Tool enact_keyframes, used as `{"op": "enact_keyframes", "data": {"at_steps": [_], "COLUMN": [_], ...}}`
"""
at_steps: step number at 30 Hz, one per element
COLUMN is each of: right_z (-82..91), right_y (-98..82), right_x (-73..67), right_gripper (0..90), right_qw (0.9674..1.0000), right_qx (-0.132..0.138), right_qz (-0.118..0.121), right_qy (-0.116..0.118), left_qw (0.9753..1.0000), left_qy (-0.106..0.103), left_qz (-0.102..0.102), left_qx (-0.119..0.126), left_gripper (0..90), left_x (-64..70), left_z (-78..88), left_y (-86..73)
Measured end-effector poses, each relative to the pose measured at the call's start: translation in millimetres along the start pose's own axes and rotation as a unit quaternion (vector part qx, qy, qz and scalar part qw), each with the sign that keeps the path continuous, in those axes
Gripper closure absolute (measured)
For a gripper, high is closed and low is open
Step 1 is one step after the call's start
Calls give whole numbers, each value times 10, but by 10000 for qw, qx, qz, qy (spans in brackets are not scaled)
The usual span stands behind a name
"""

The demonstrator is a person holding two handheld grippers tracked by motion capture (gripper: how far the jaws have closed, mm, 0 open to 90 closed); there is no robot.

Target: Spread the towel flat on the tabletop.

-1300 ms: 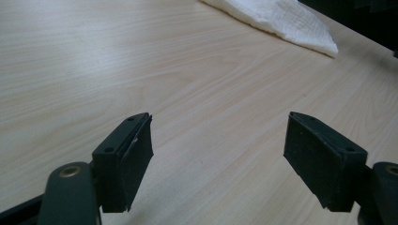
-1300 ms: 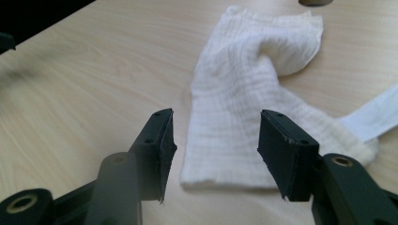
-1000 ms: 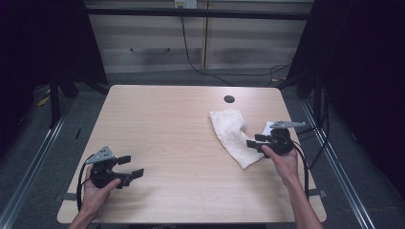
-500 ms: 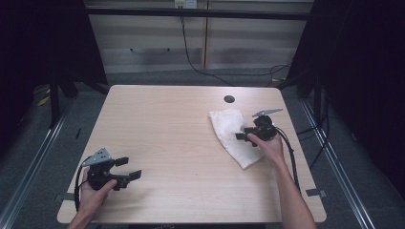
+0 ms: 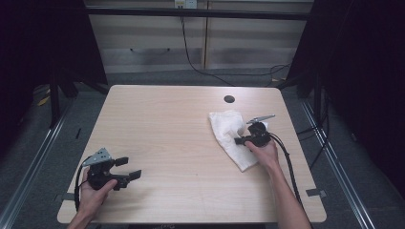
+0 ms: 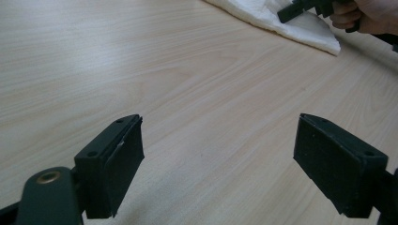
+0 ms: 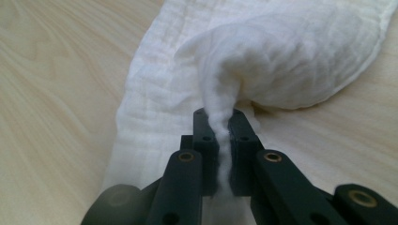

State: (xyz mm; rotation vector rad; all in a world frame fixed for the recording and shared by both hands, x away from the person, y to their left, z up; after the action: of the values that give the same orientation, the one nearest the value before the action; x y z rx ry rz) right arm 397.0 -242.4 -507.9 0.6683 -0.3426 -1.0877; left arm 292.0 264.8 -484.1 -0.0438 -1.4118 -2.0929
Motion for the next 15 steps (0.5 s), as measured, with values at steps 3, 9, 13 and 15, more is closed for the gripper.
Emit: {"op": "enact_keyframes", "data": {"at_steps": [3,9,13,15], "right_z": [17,52,84,89], "right_y": [-29,-100,-119,-123], "right_x": [-59,-234,-409,-479], "right_gripper": [849,850,853,857], "right_qw": [10000,9997,9992,9988], "right_qx": [4,39,-30,-44], "right_qz": [-5,120,349,423], "right_qy": [29,215,205,255], "left_qw": [10000,10000,10000,10000], "left_qy": [-4,20,25,25], "left_qz": [-1,-8,-1,-2], "left_qx": [-31,-44,-57,-59], "left_gripper": [160,161,161,162], "left_x": [0,-1,0,1], "left_z": [-6,-10,-21,-20], "left_y": [-1,1,1,3]}}
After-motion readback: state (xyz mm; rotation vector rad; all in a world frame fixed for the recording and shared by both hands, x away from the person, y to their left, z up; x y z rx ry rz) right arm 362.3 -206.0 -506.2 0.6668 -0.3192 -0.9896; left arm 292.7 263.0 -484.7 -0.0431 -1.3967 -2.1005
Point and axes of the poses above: each handheld gripper's, and its own axes: z roughly backward along the jaws, y roughly out of its top, x roughly to its right, the point moved 1 cm from there along -z, roughly forward along the jaws, and after that the axes turned 13 degrees about -y, right-handed, at the moved point
